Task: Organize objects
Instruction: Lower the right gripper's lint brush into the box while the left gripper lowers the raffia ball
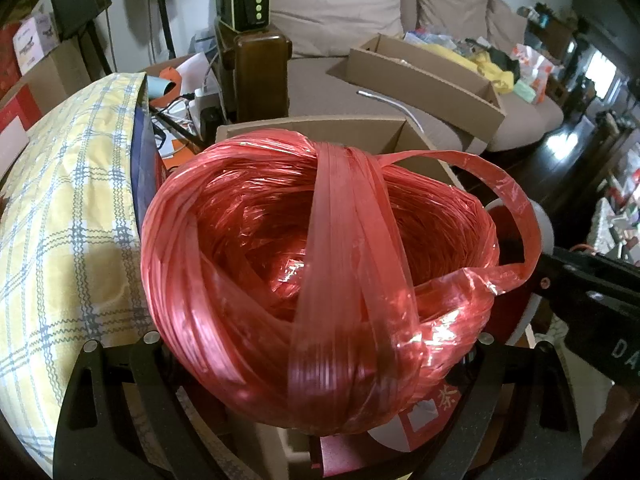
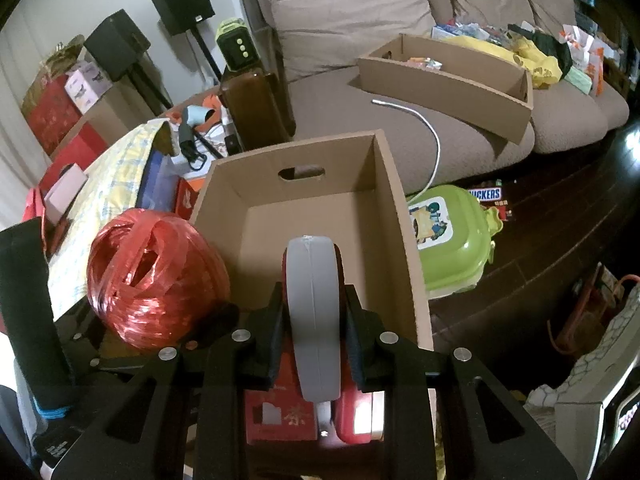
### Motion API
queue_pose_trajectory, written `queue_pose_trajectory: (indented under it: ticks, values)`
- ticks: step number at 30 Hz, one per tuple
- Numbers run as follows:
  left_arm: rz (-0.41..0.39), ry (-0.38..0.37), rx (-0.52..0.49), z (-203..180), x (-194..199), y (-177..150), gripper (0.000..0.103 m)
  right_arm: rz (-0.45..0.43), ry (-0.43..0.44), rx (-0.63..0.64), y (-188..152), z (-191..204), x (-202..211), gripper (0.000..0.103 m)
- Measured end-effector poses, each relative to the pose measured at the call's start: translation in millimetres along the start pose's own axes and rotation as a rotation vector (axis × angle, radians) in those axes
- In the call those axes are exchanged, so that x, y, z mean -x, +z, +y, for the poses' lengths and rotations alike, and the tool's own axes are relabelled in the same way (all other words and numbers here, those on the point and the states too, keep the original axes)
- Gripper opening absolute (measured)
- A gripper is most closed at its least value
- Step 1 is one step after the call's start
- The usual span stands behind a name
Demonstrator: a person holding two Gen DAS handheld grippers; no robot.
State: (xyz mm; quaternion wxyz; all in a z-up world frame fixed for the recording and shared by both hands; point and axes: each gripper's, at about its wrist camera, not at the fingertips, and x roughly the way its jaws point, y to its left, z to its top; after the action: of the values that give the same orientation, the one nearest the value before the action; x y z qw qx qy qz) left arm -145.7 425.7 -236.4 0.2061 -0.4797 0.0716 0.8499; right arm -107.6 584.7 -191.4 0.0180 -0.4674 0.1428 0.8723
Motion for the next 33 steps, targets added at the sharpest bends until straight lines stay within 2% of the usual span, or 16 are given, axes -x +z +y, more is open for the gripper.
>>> queue_pose_trajectory:
  ticks: [17, 33]
  values:
    - [-0.016, -0.010, 0.013, 0.8, 4.6, -0.3, 0.093, 0.020, -0.001, 0.011, -3.4, 2.4, -4.4, 0.026]
    - [0.015, -0.021, -0.020, -12.8, -4.2, -6.2, 0.093, 0.037, -0.011, -0.012, -5.8, -6.3, -10.3, 0.026]
